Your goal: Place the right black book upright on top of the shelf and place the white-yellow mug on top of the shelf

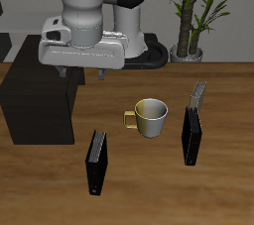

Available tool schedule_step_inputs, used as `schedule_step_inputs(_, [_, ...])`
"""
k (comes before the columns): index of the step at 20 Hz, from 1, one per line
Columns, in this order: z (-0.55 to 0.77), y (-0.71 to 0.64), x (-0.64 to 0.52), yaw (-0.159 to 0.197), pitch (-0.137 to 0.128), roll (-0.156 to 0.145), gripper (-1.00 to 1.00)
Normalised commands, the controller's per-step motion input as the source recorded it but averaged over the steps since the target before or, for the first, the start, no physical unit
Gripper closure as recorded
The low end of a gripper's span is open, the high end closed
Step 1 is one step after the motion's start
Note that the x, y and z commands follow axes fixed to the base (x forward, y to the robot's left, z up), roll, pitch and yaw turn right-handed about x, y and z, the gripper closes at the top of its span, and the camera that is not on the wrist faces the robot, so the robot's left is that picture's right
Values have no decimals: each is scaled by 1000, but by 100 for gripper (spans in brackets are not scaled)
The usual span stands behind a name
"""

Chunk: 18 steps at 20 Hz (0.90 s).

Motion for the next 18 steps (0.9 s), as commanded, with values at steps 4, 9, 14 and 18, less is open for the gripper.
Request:
schedule_step_inputs(4, [-253, 215, 435, -10, -29, 7, -100])
schedule_step_inputs(9, [-181, 156, 323, -28, -49, -16, -100])
schedule_step_inputs(14, [-283, 235, 227, 1, -73, 27, -100])
schedule_step_inputs(18, [-308, 106, 141, -13, 17, 30, -100])
